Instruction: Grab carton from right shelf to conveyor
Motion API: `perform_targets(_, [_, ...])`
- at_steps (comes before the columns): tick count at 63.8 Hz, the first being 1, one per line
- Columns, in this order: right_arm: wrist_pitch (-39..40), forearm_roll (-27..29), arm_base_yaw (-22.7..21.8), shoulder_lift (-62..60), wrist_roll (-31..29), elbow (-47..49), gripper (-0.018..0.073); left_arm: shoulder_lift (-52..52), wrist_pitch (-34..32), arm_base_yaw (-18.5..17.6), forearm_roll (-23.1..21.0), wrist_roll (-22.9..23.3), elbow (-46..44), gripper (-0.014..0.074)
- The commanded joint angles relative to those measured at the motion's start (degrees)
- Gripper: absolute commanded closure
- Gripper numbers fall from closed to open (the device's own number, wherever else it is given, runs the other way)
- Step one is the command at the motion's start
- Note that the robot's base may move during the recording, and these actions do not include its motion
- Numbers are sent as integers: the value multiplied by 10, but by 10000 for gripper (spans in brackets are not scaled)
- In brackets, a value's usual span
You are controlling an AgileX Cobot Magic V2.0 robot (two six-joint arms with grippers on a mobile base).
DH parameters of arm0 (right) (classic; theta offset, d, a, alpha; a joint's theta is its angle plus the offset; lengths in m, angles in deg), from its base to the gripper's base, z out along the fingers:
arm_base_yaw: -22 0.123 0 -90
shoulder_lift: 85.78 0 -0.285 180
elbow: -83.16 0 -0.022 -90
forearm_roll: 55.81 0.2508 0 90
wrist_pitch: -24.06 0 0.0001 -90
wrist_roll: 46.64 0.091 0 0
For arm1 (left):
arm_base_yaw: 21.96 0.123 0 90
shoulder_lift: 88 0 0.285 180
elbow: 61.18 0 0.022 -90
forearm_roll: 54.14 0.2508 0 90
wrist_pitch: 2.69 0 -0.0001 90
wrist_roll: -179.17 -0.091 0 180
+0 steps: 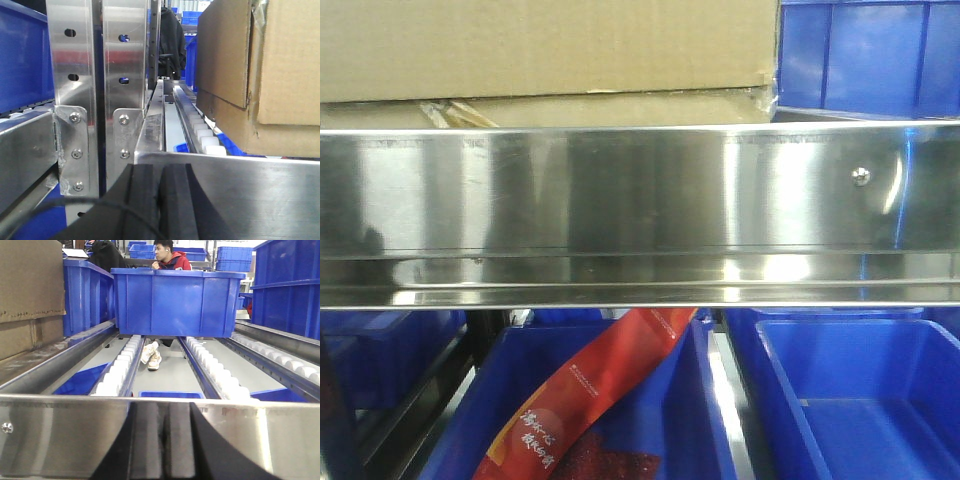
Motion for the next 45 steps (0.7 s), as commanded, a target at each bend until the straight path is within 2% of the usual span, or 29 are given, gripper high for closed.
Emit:
perform_targets(1, [14, 3, 0, -2, -1, 0, 615, 3, -10, -2, -4, -1, -2, 603])
perform_targets(25, [14, 3, 0, -2, -1, 0, 615, 3, -11, -2, -4, -1, -2, 603])
perform_targets(45, [58, 3, 0, -2, -1, 0, 615, 3, -52, -2, -4, -1, -2, 603])
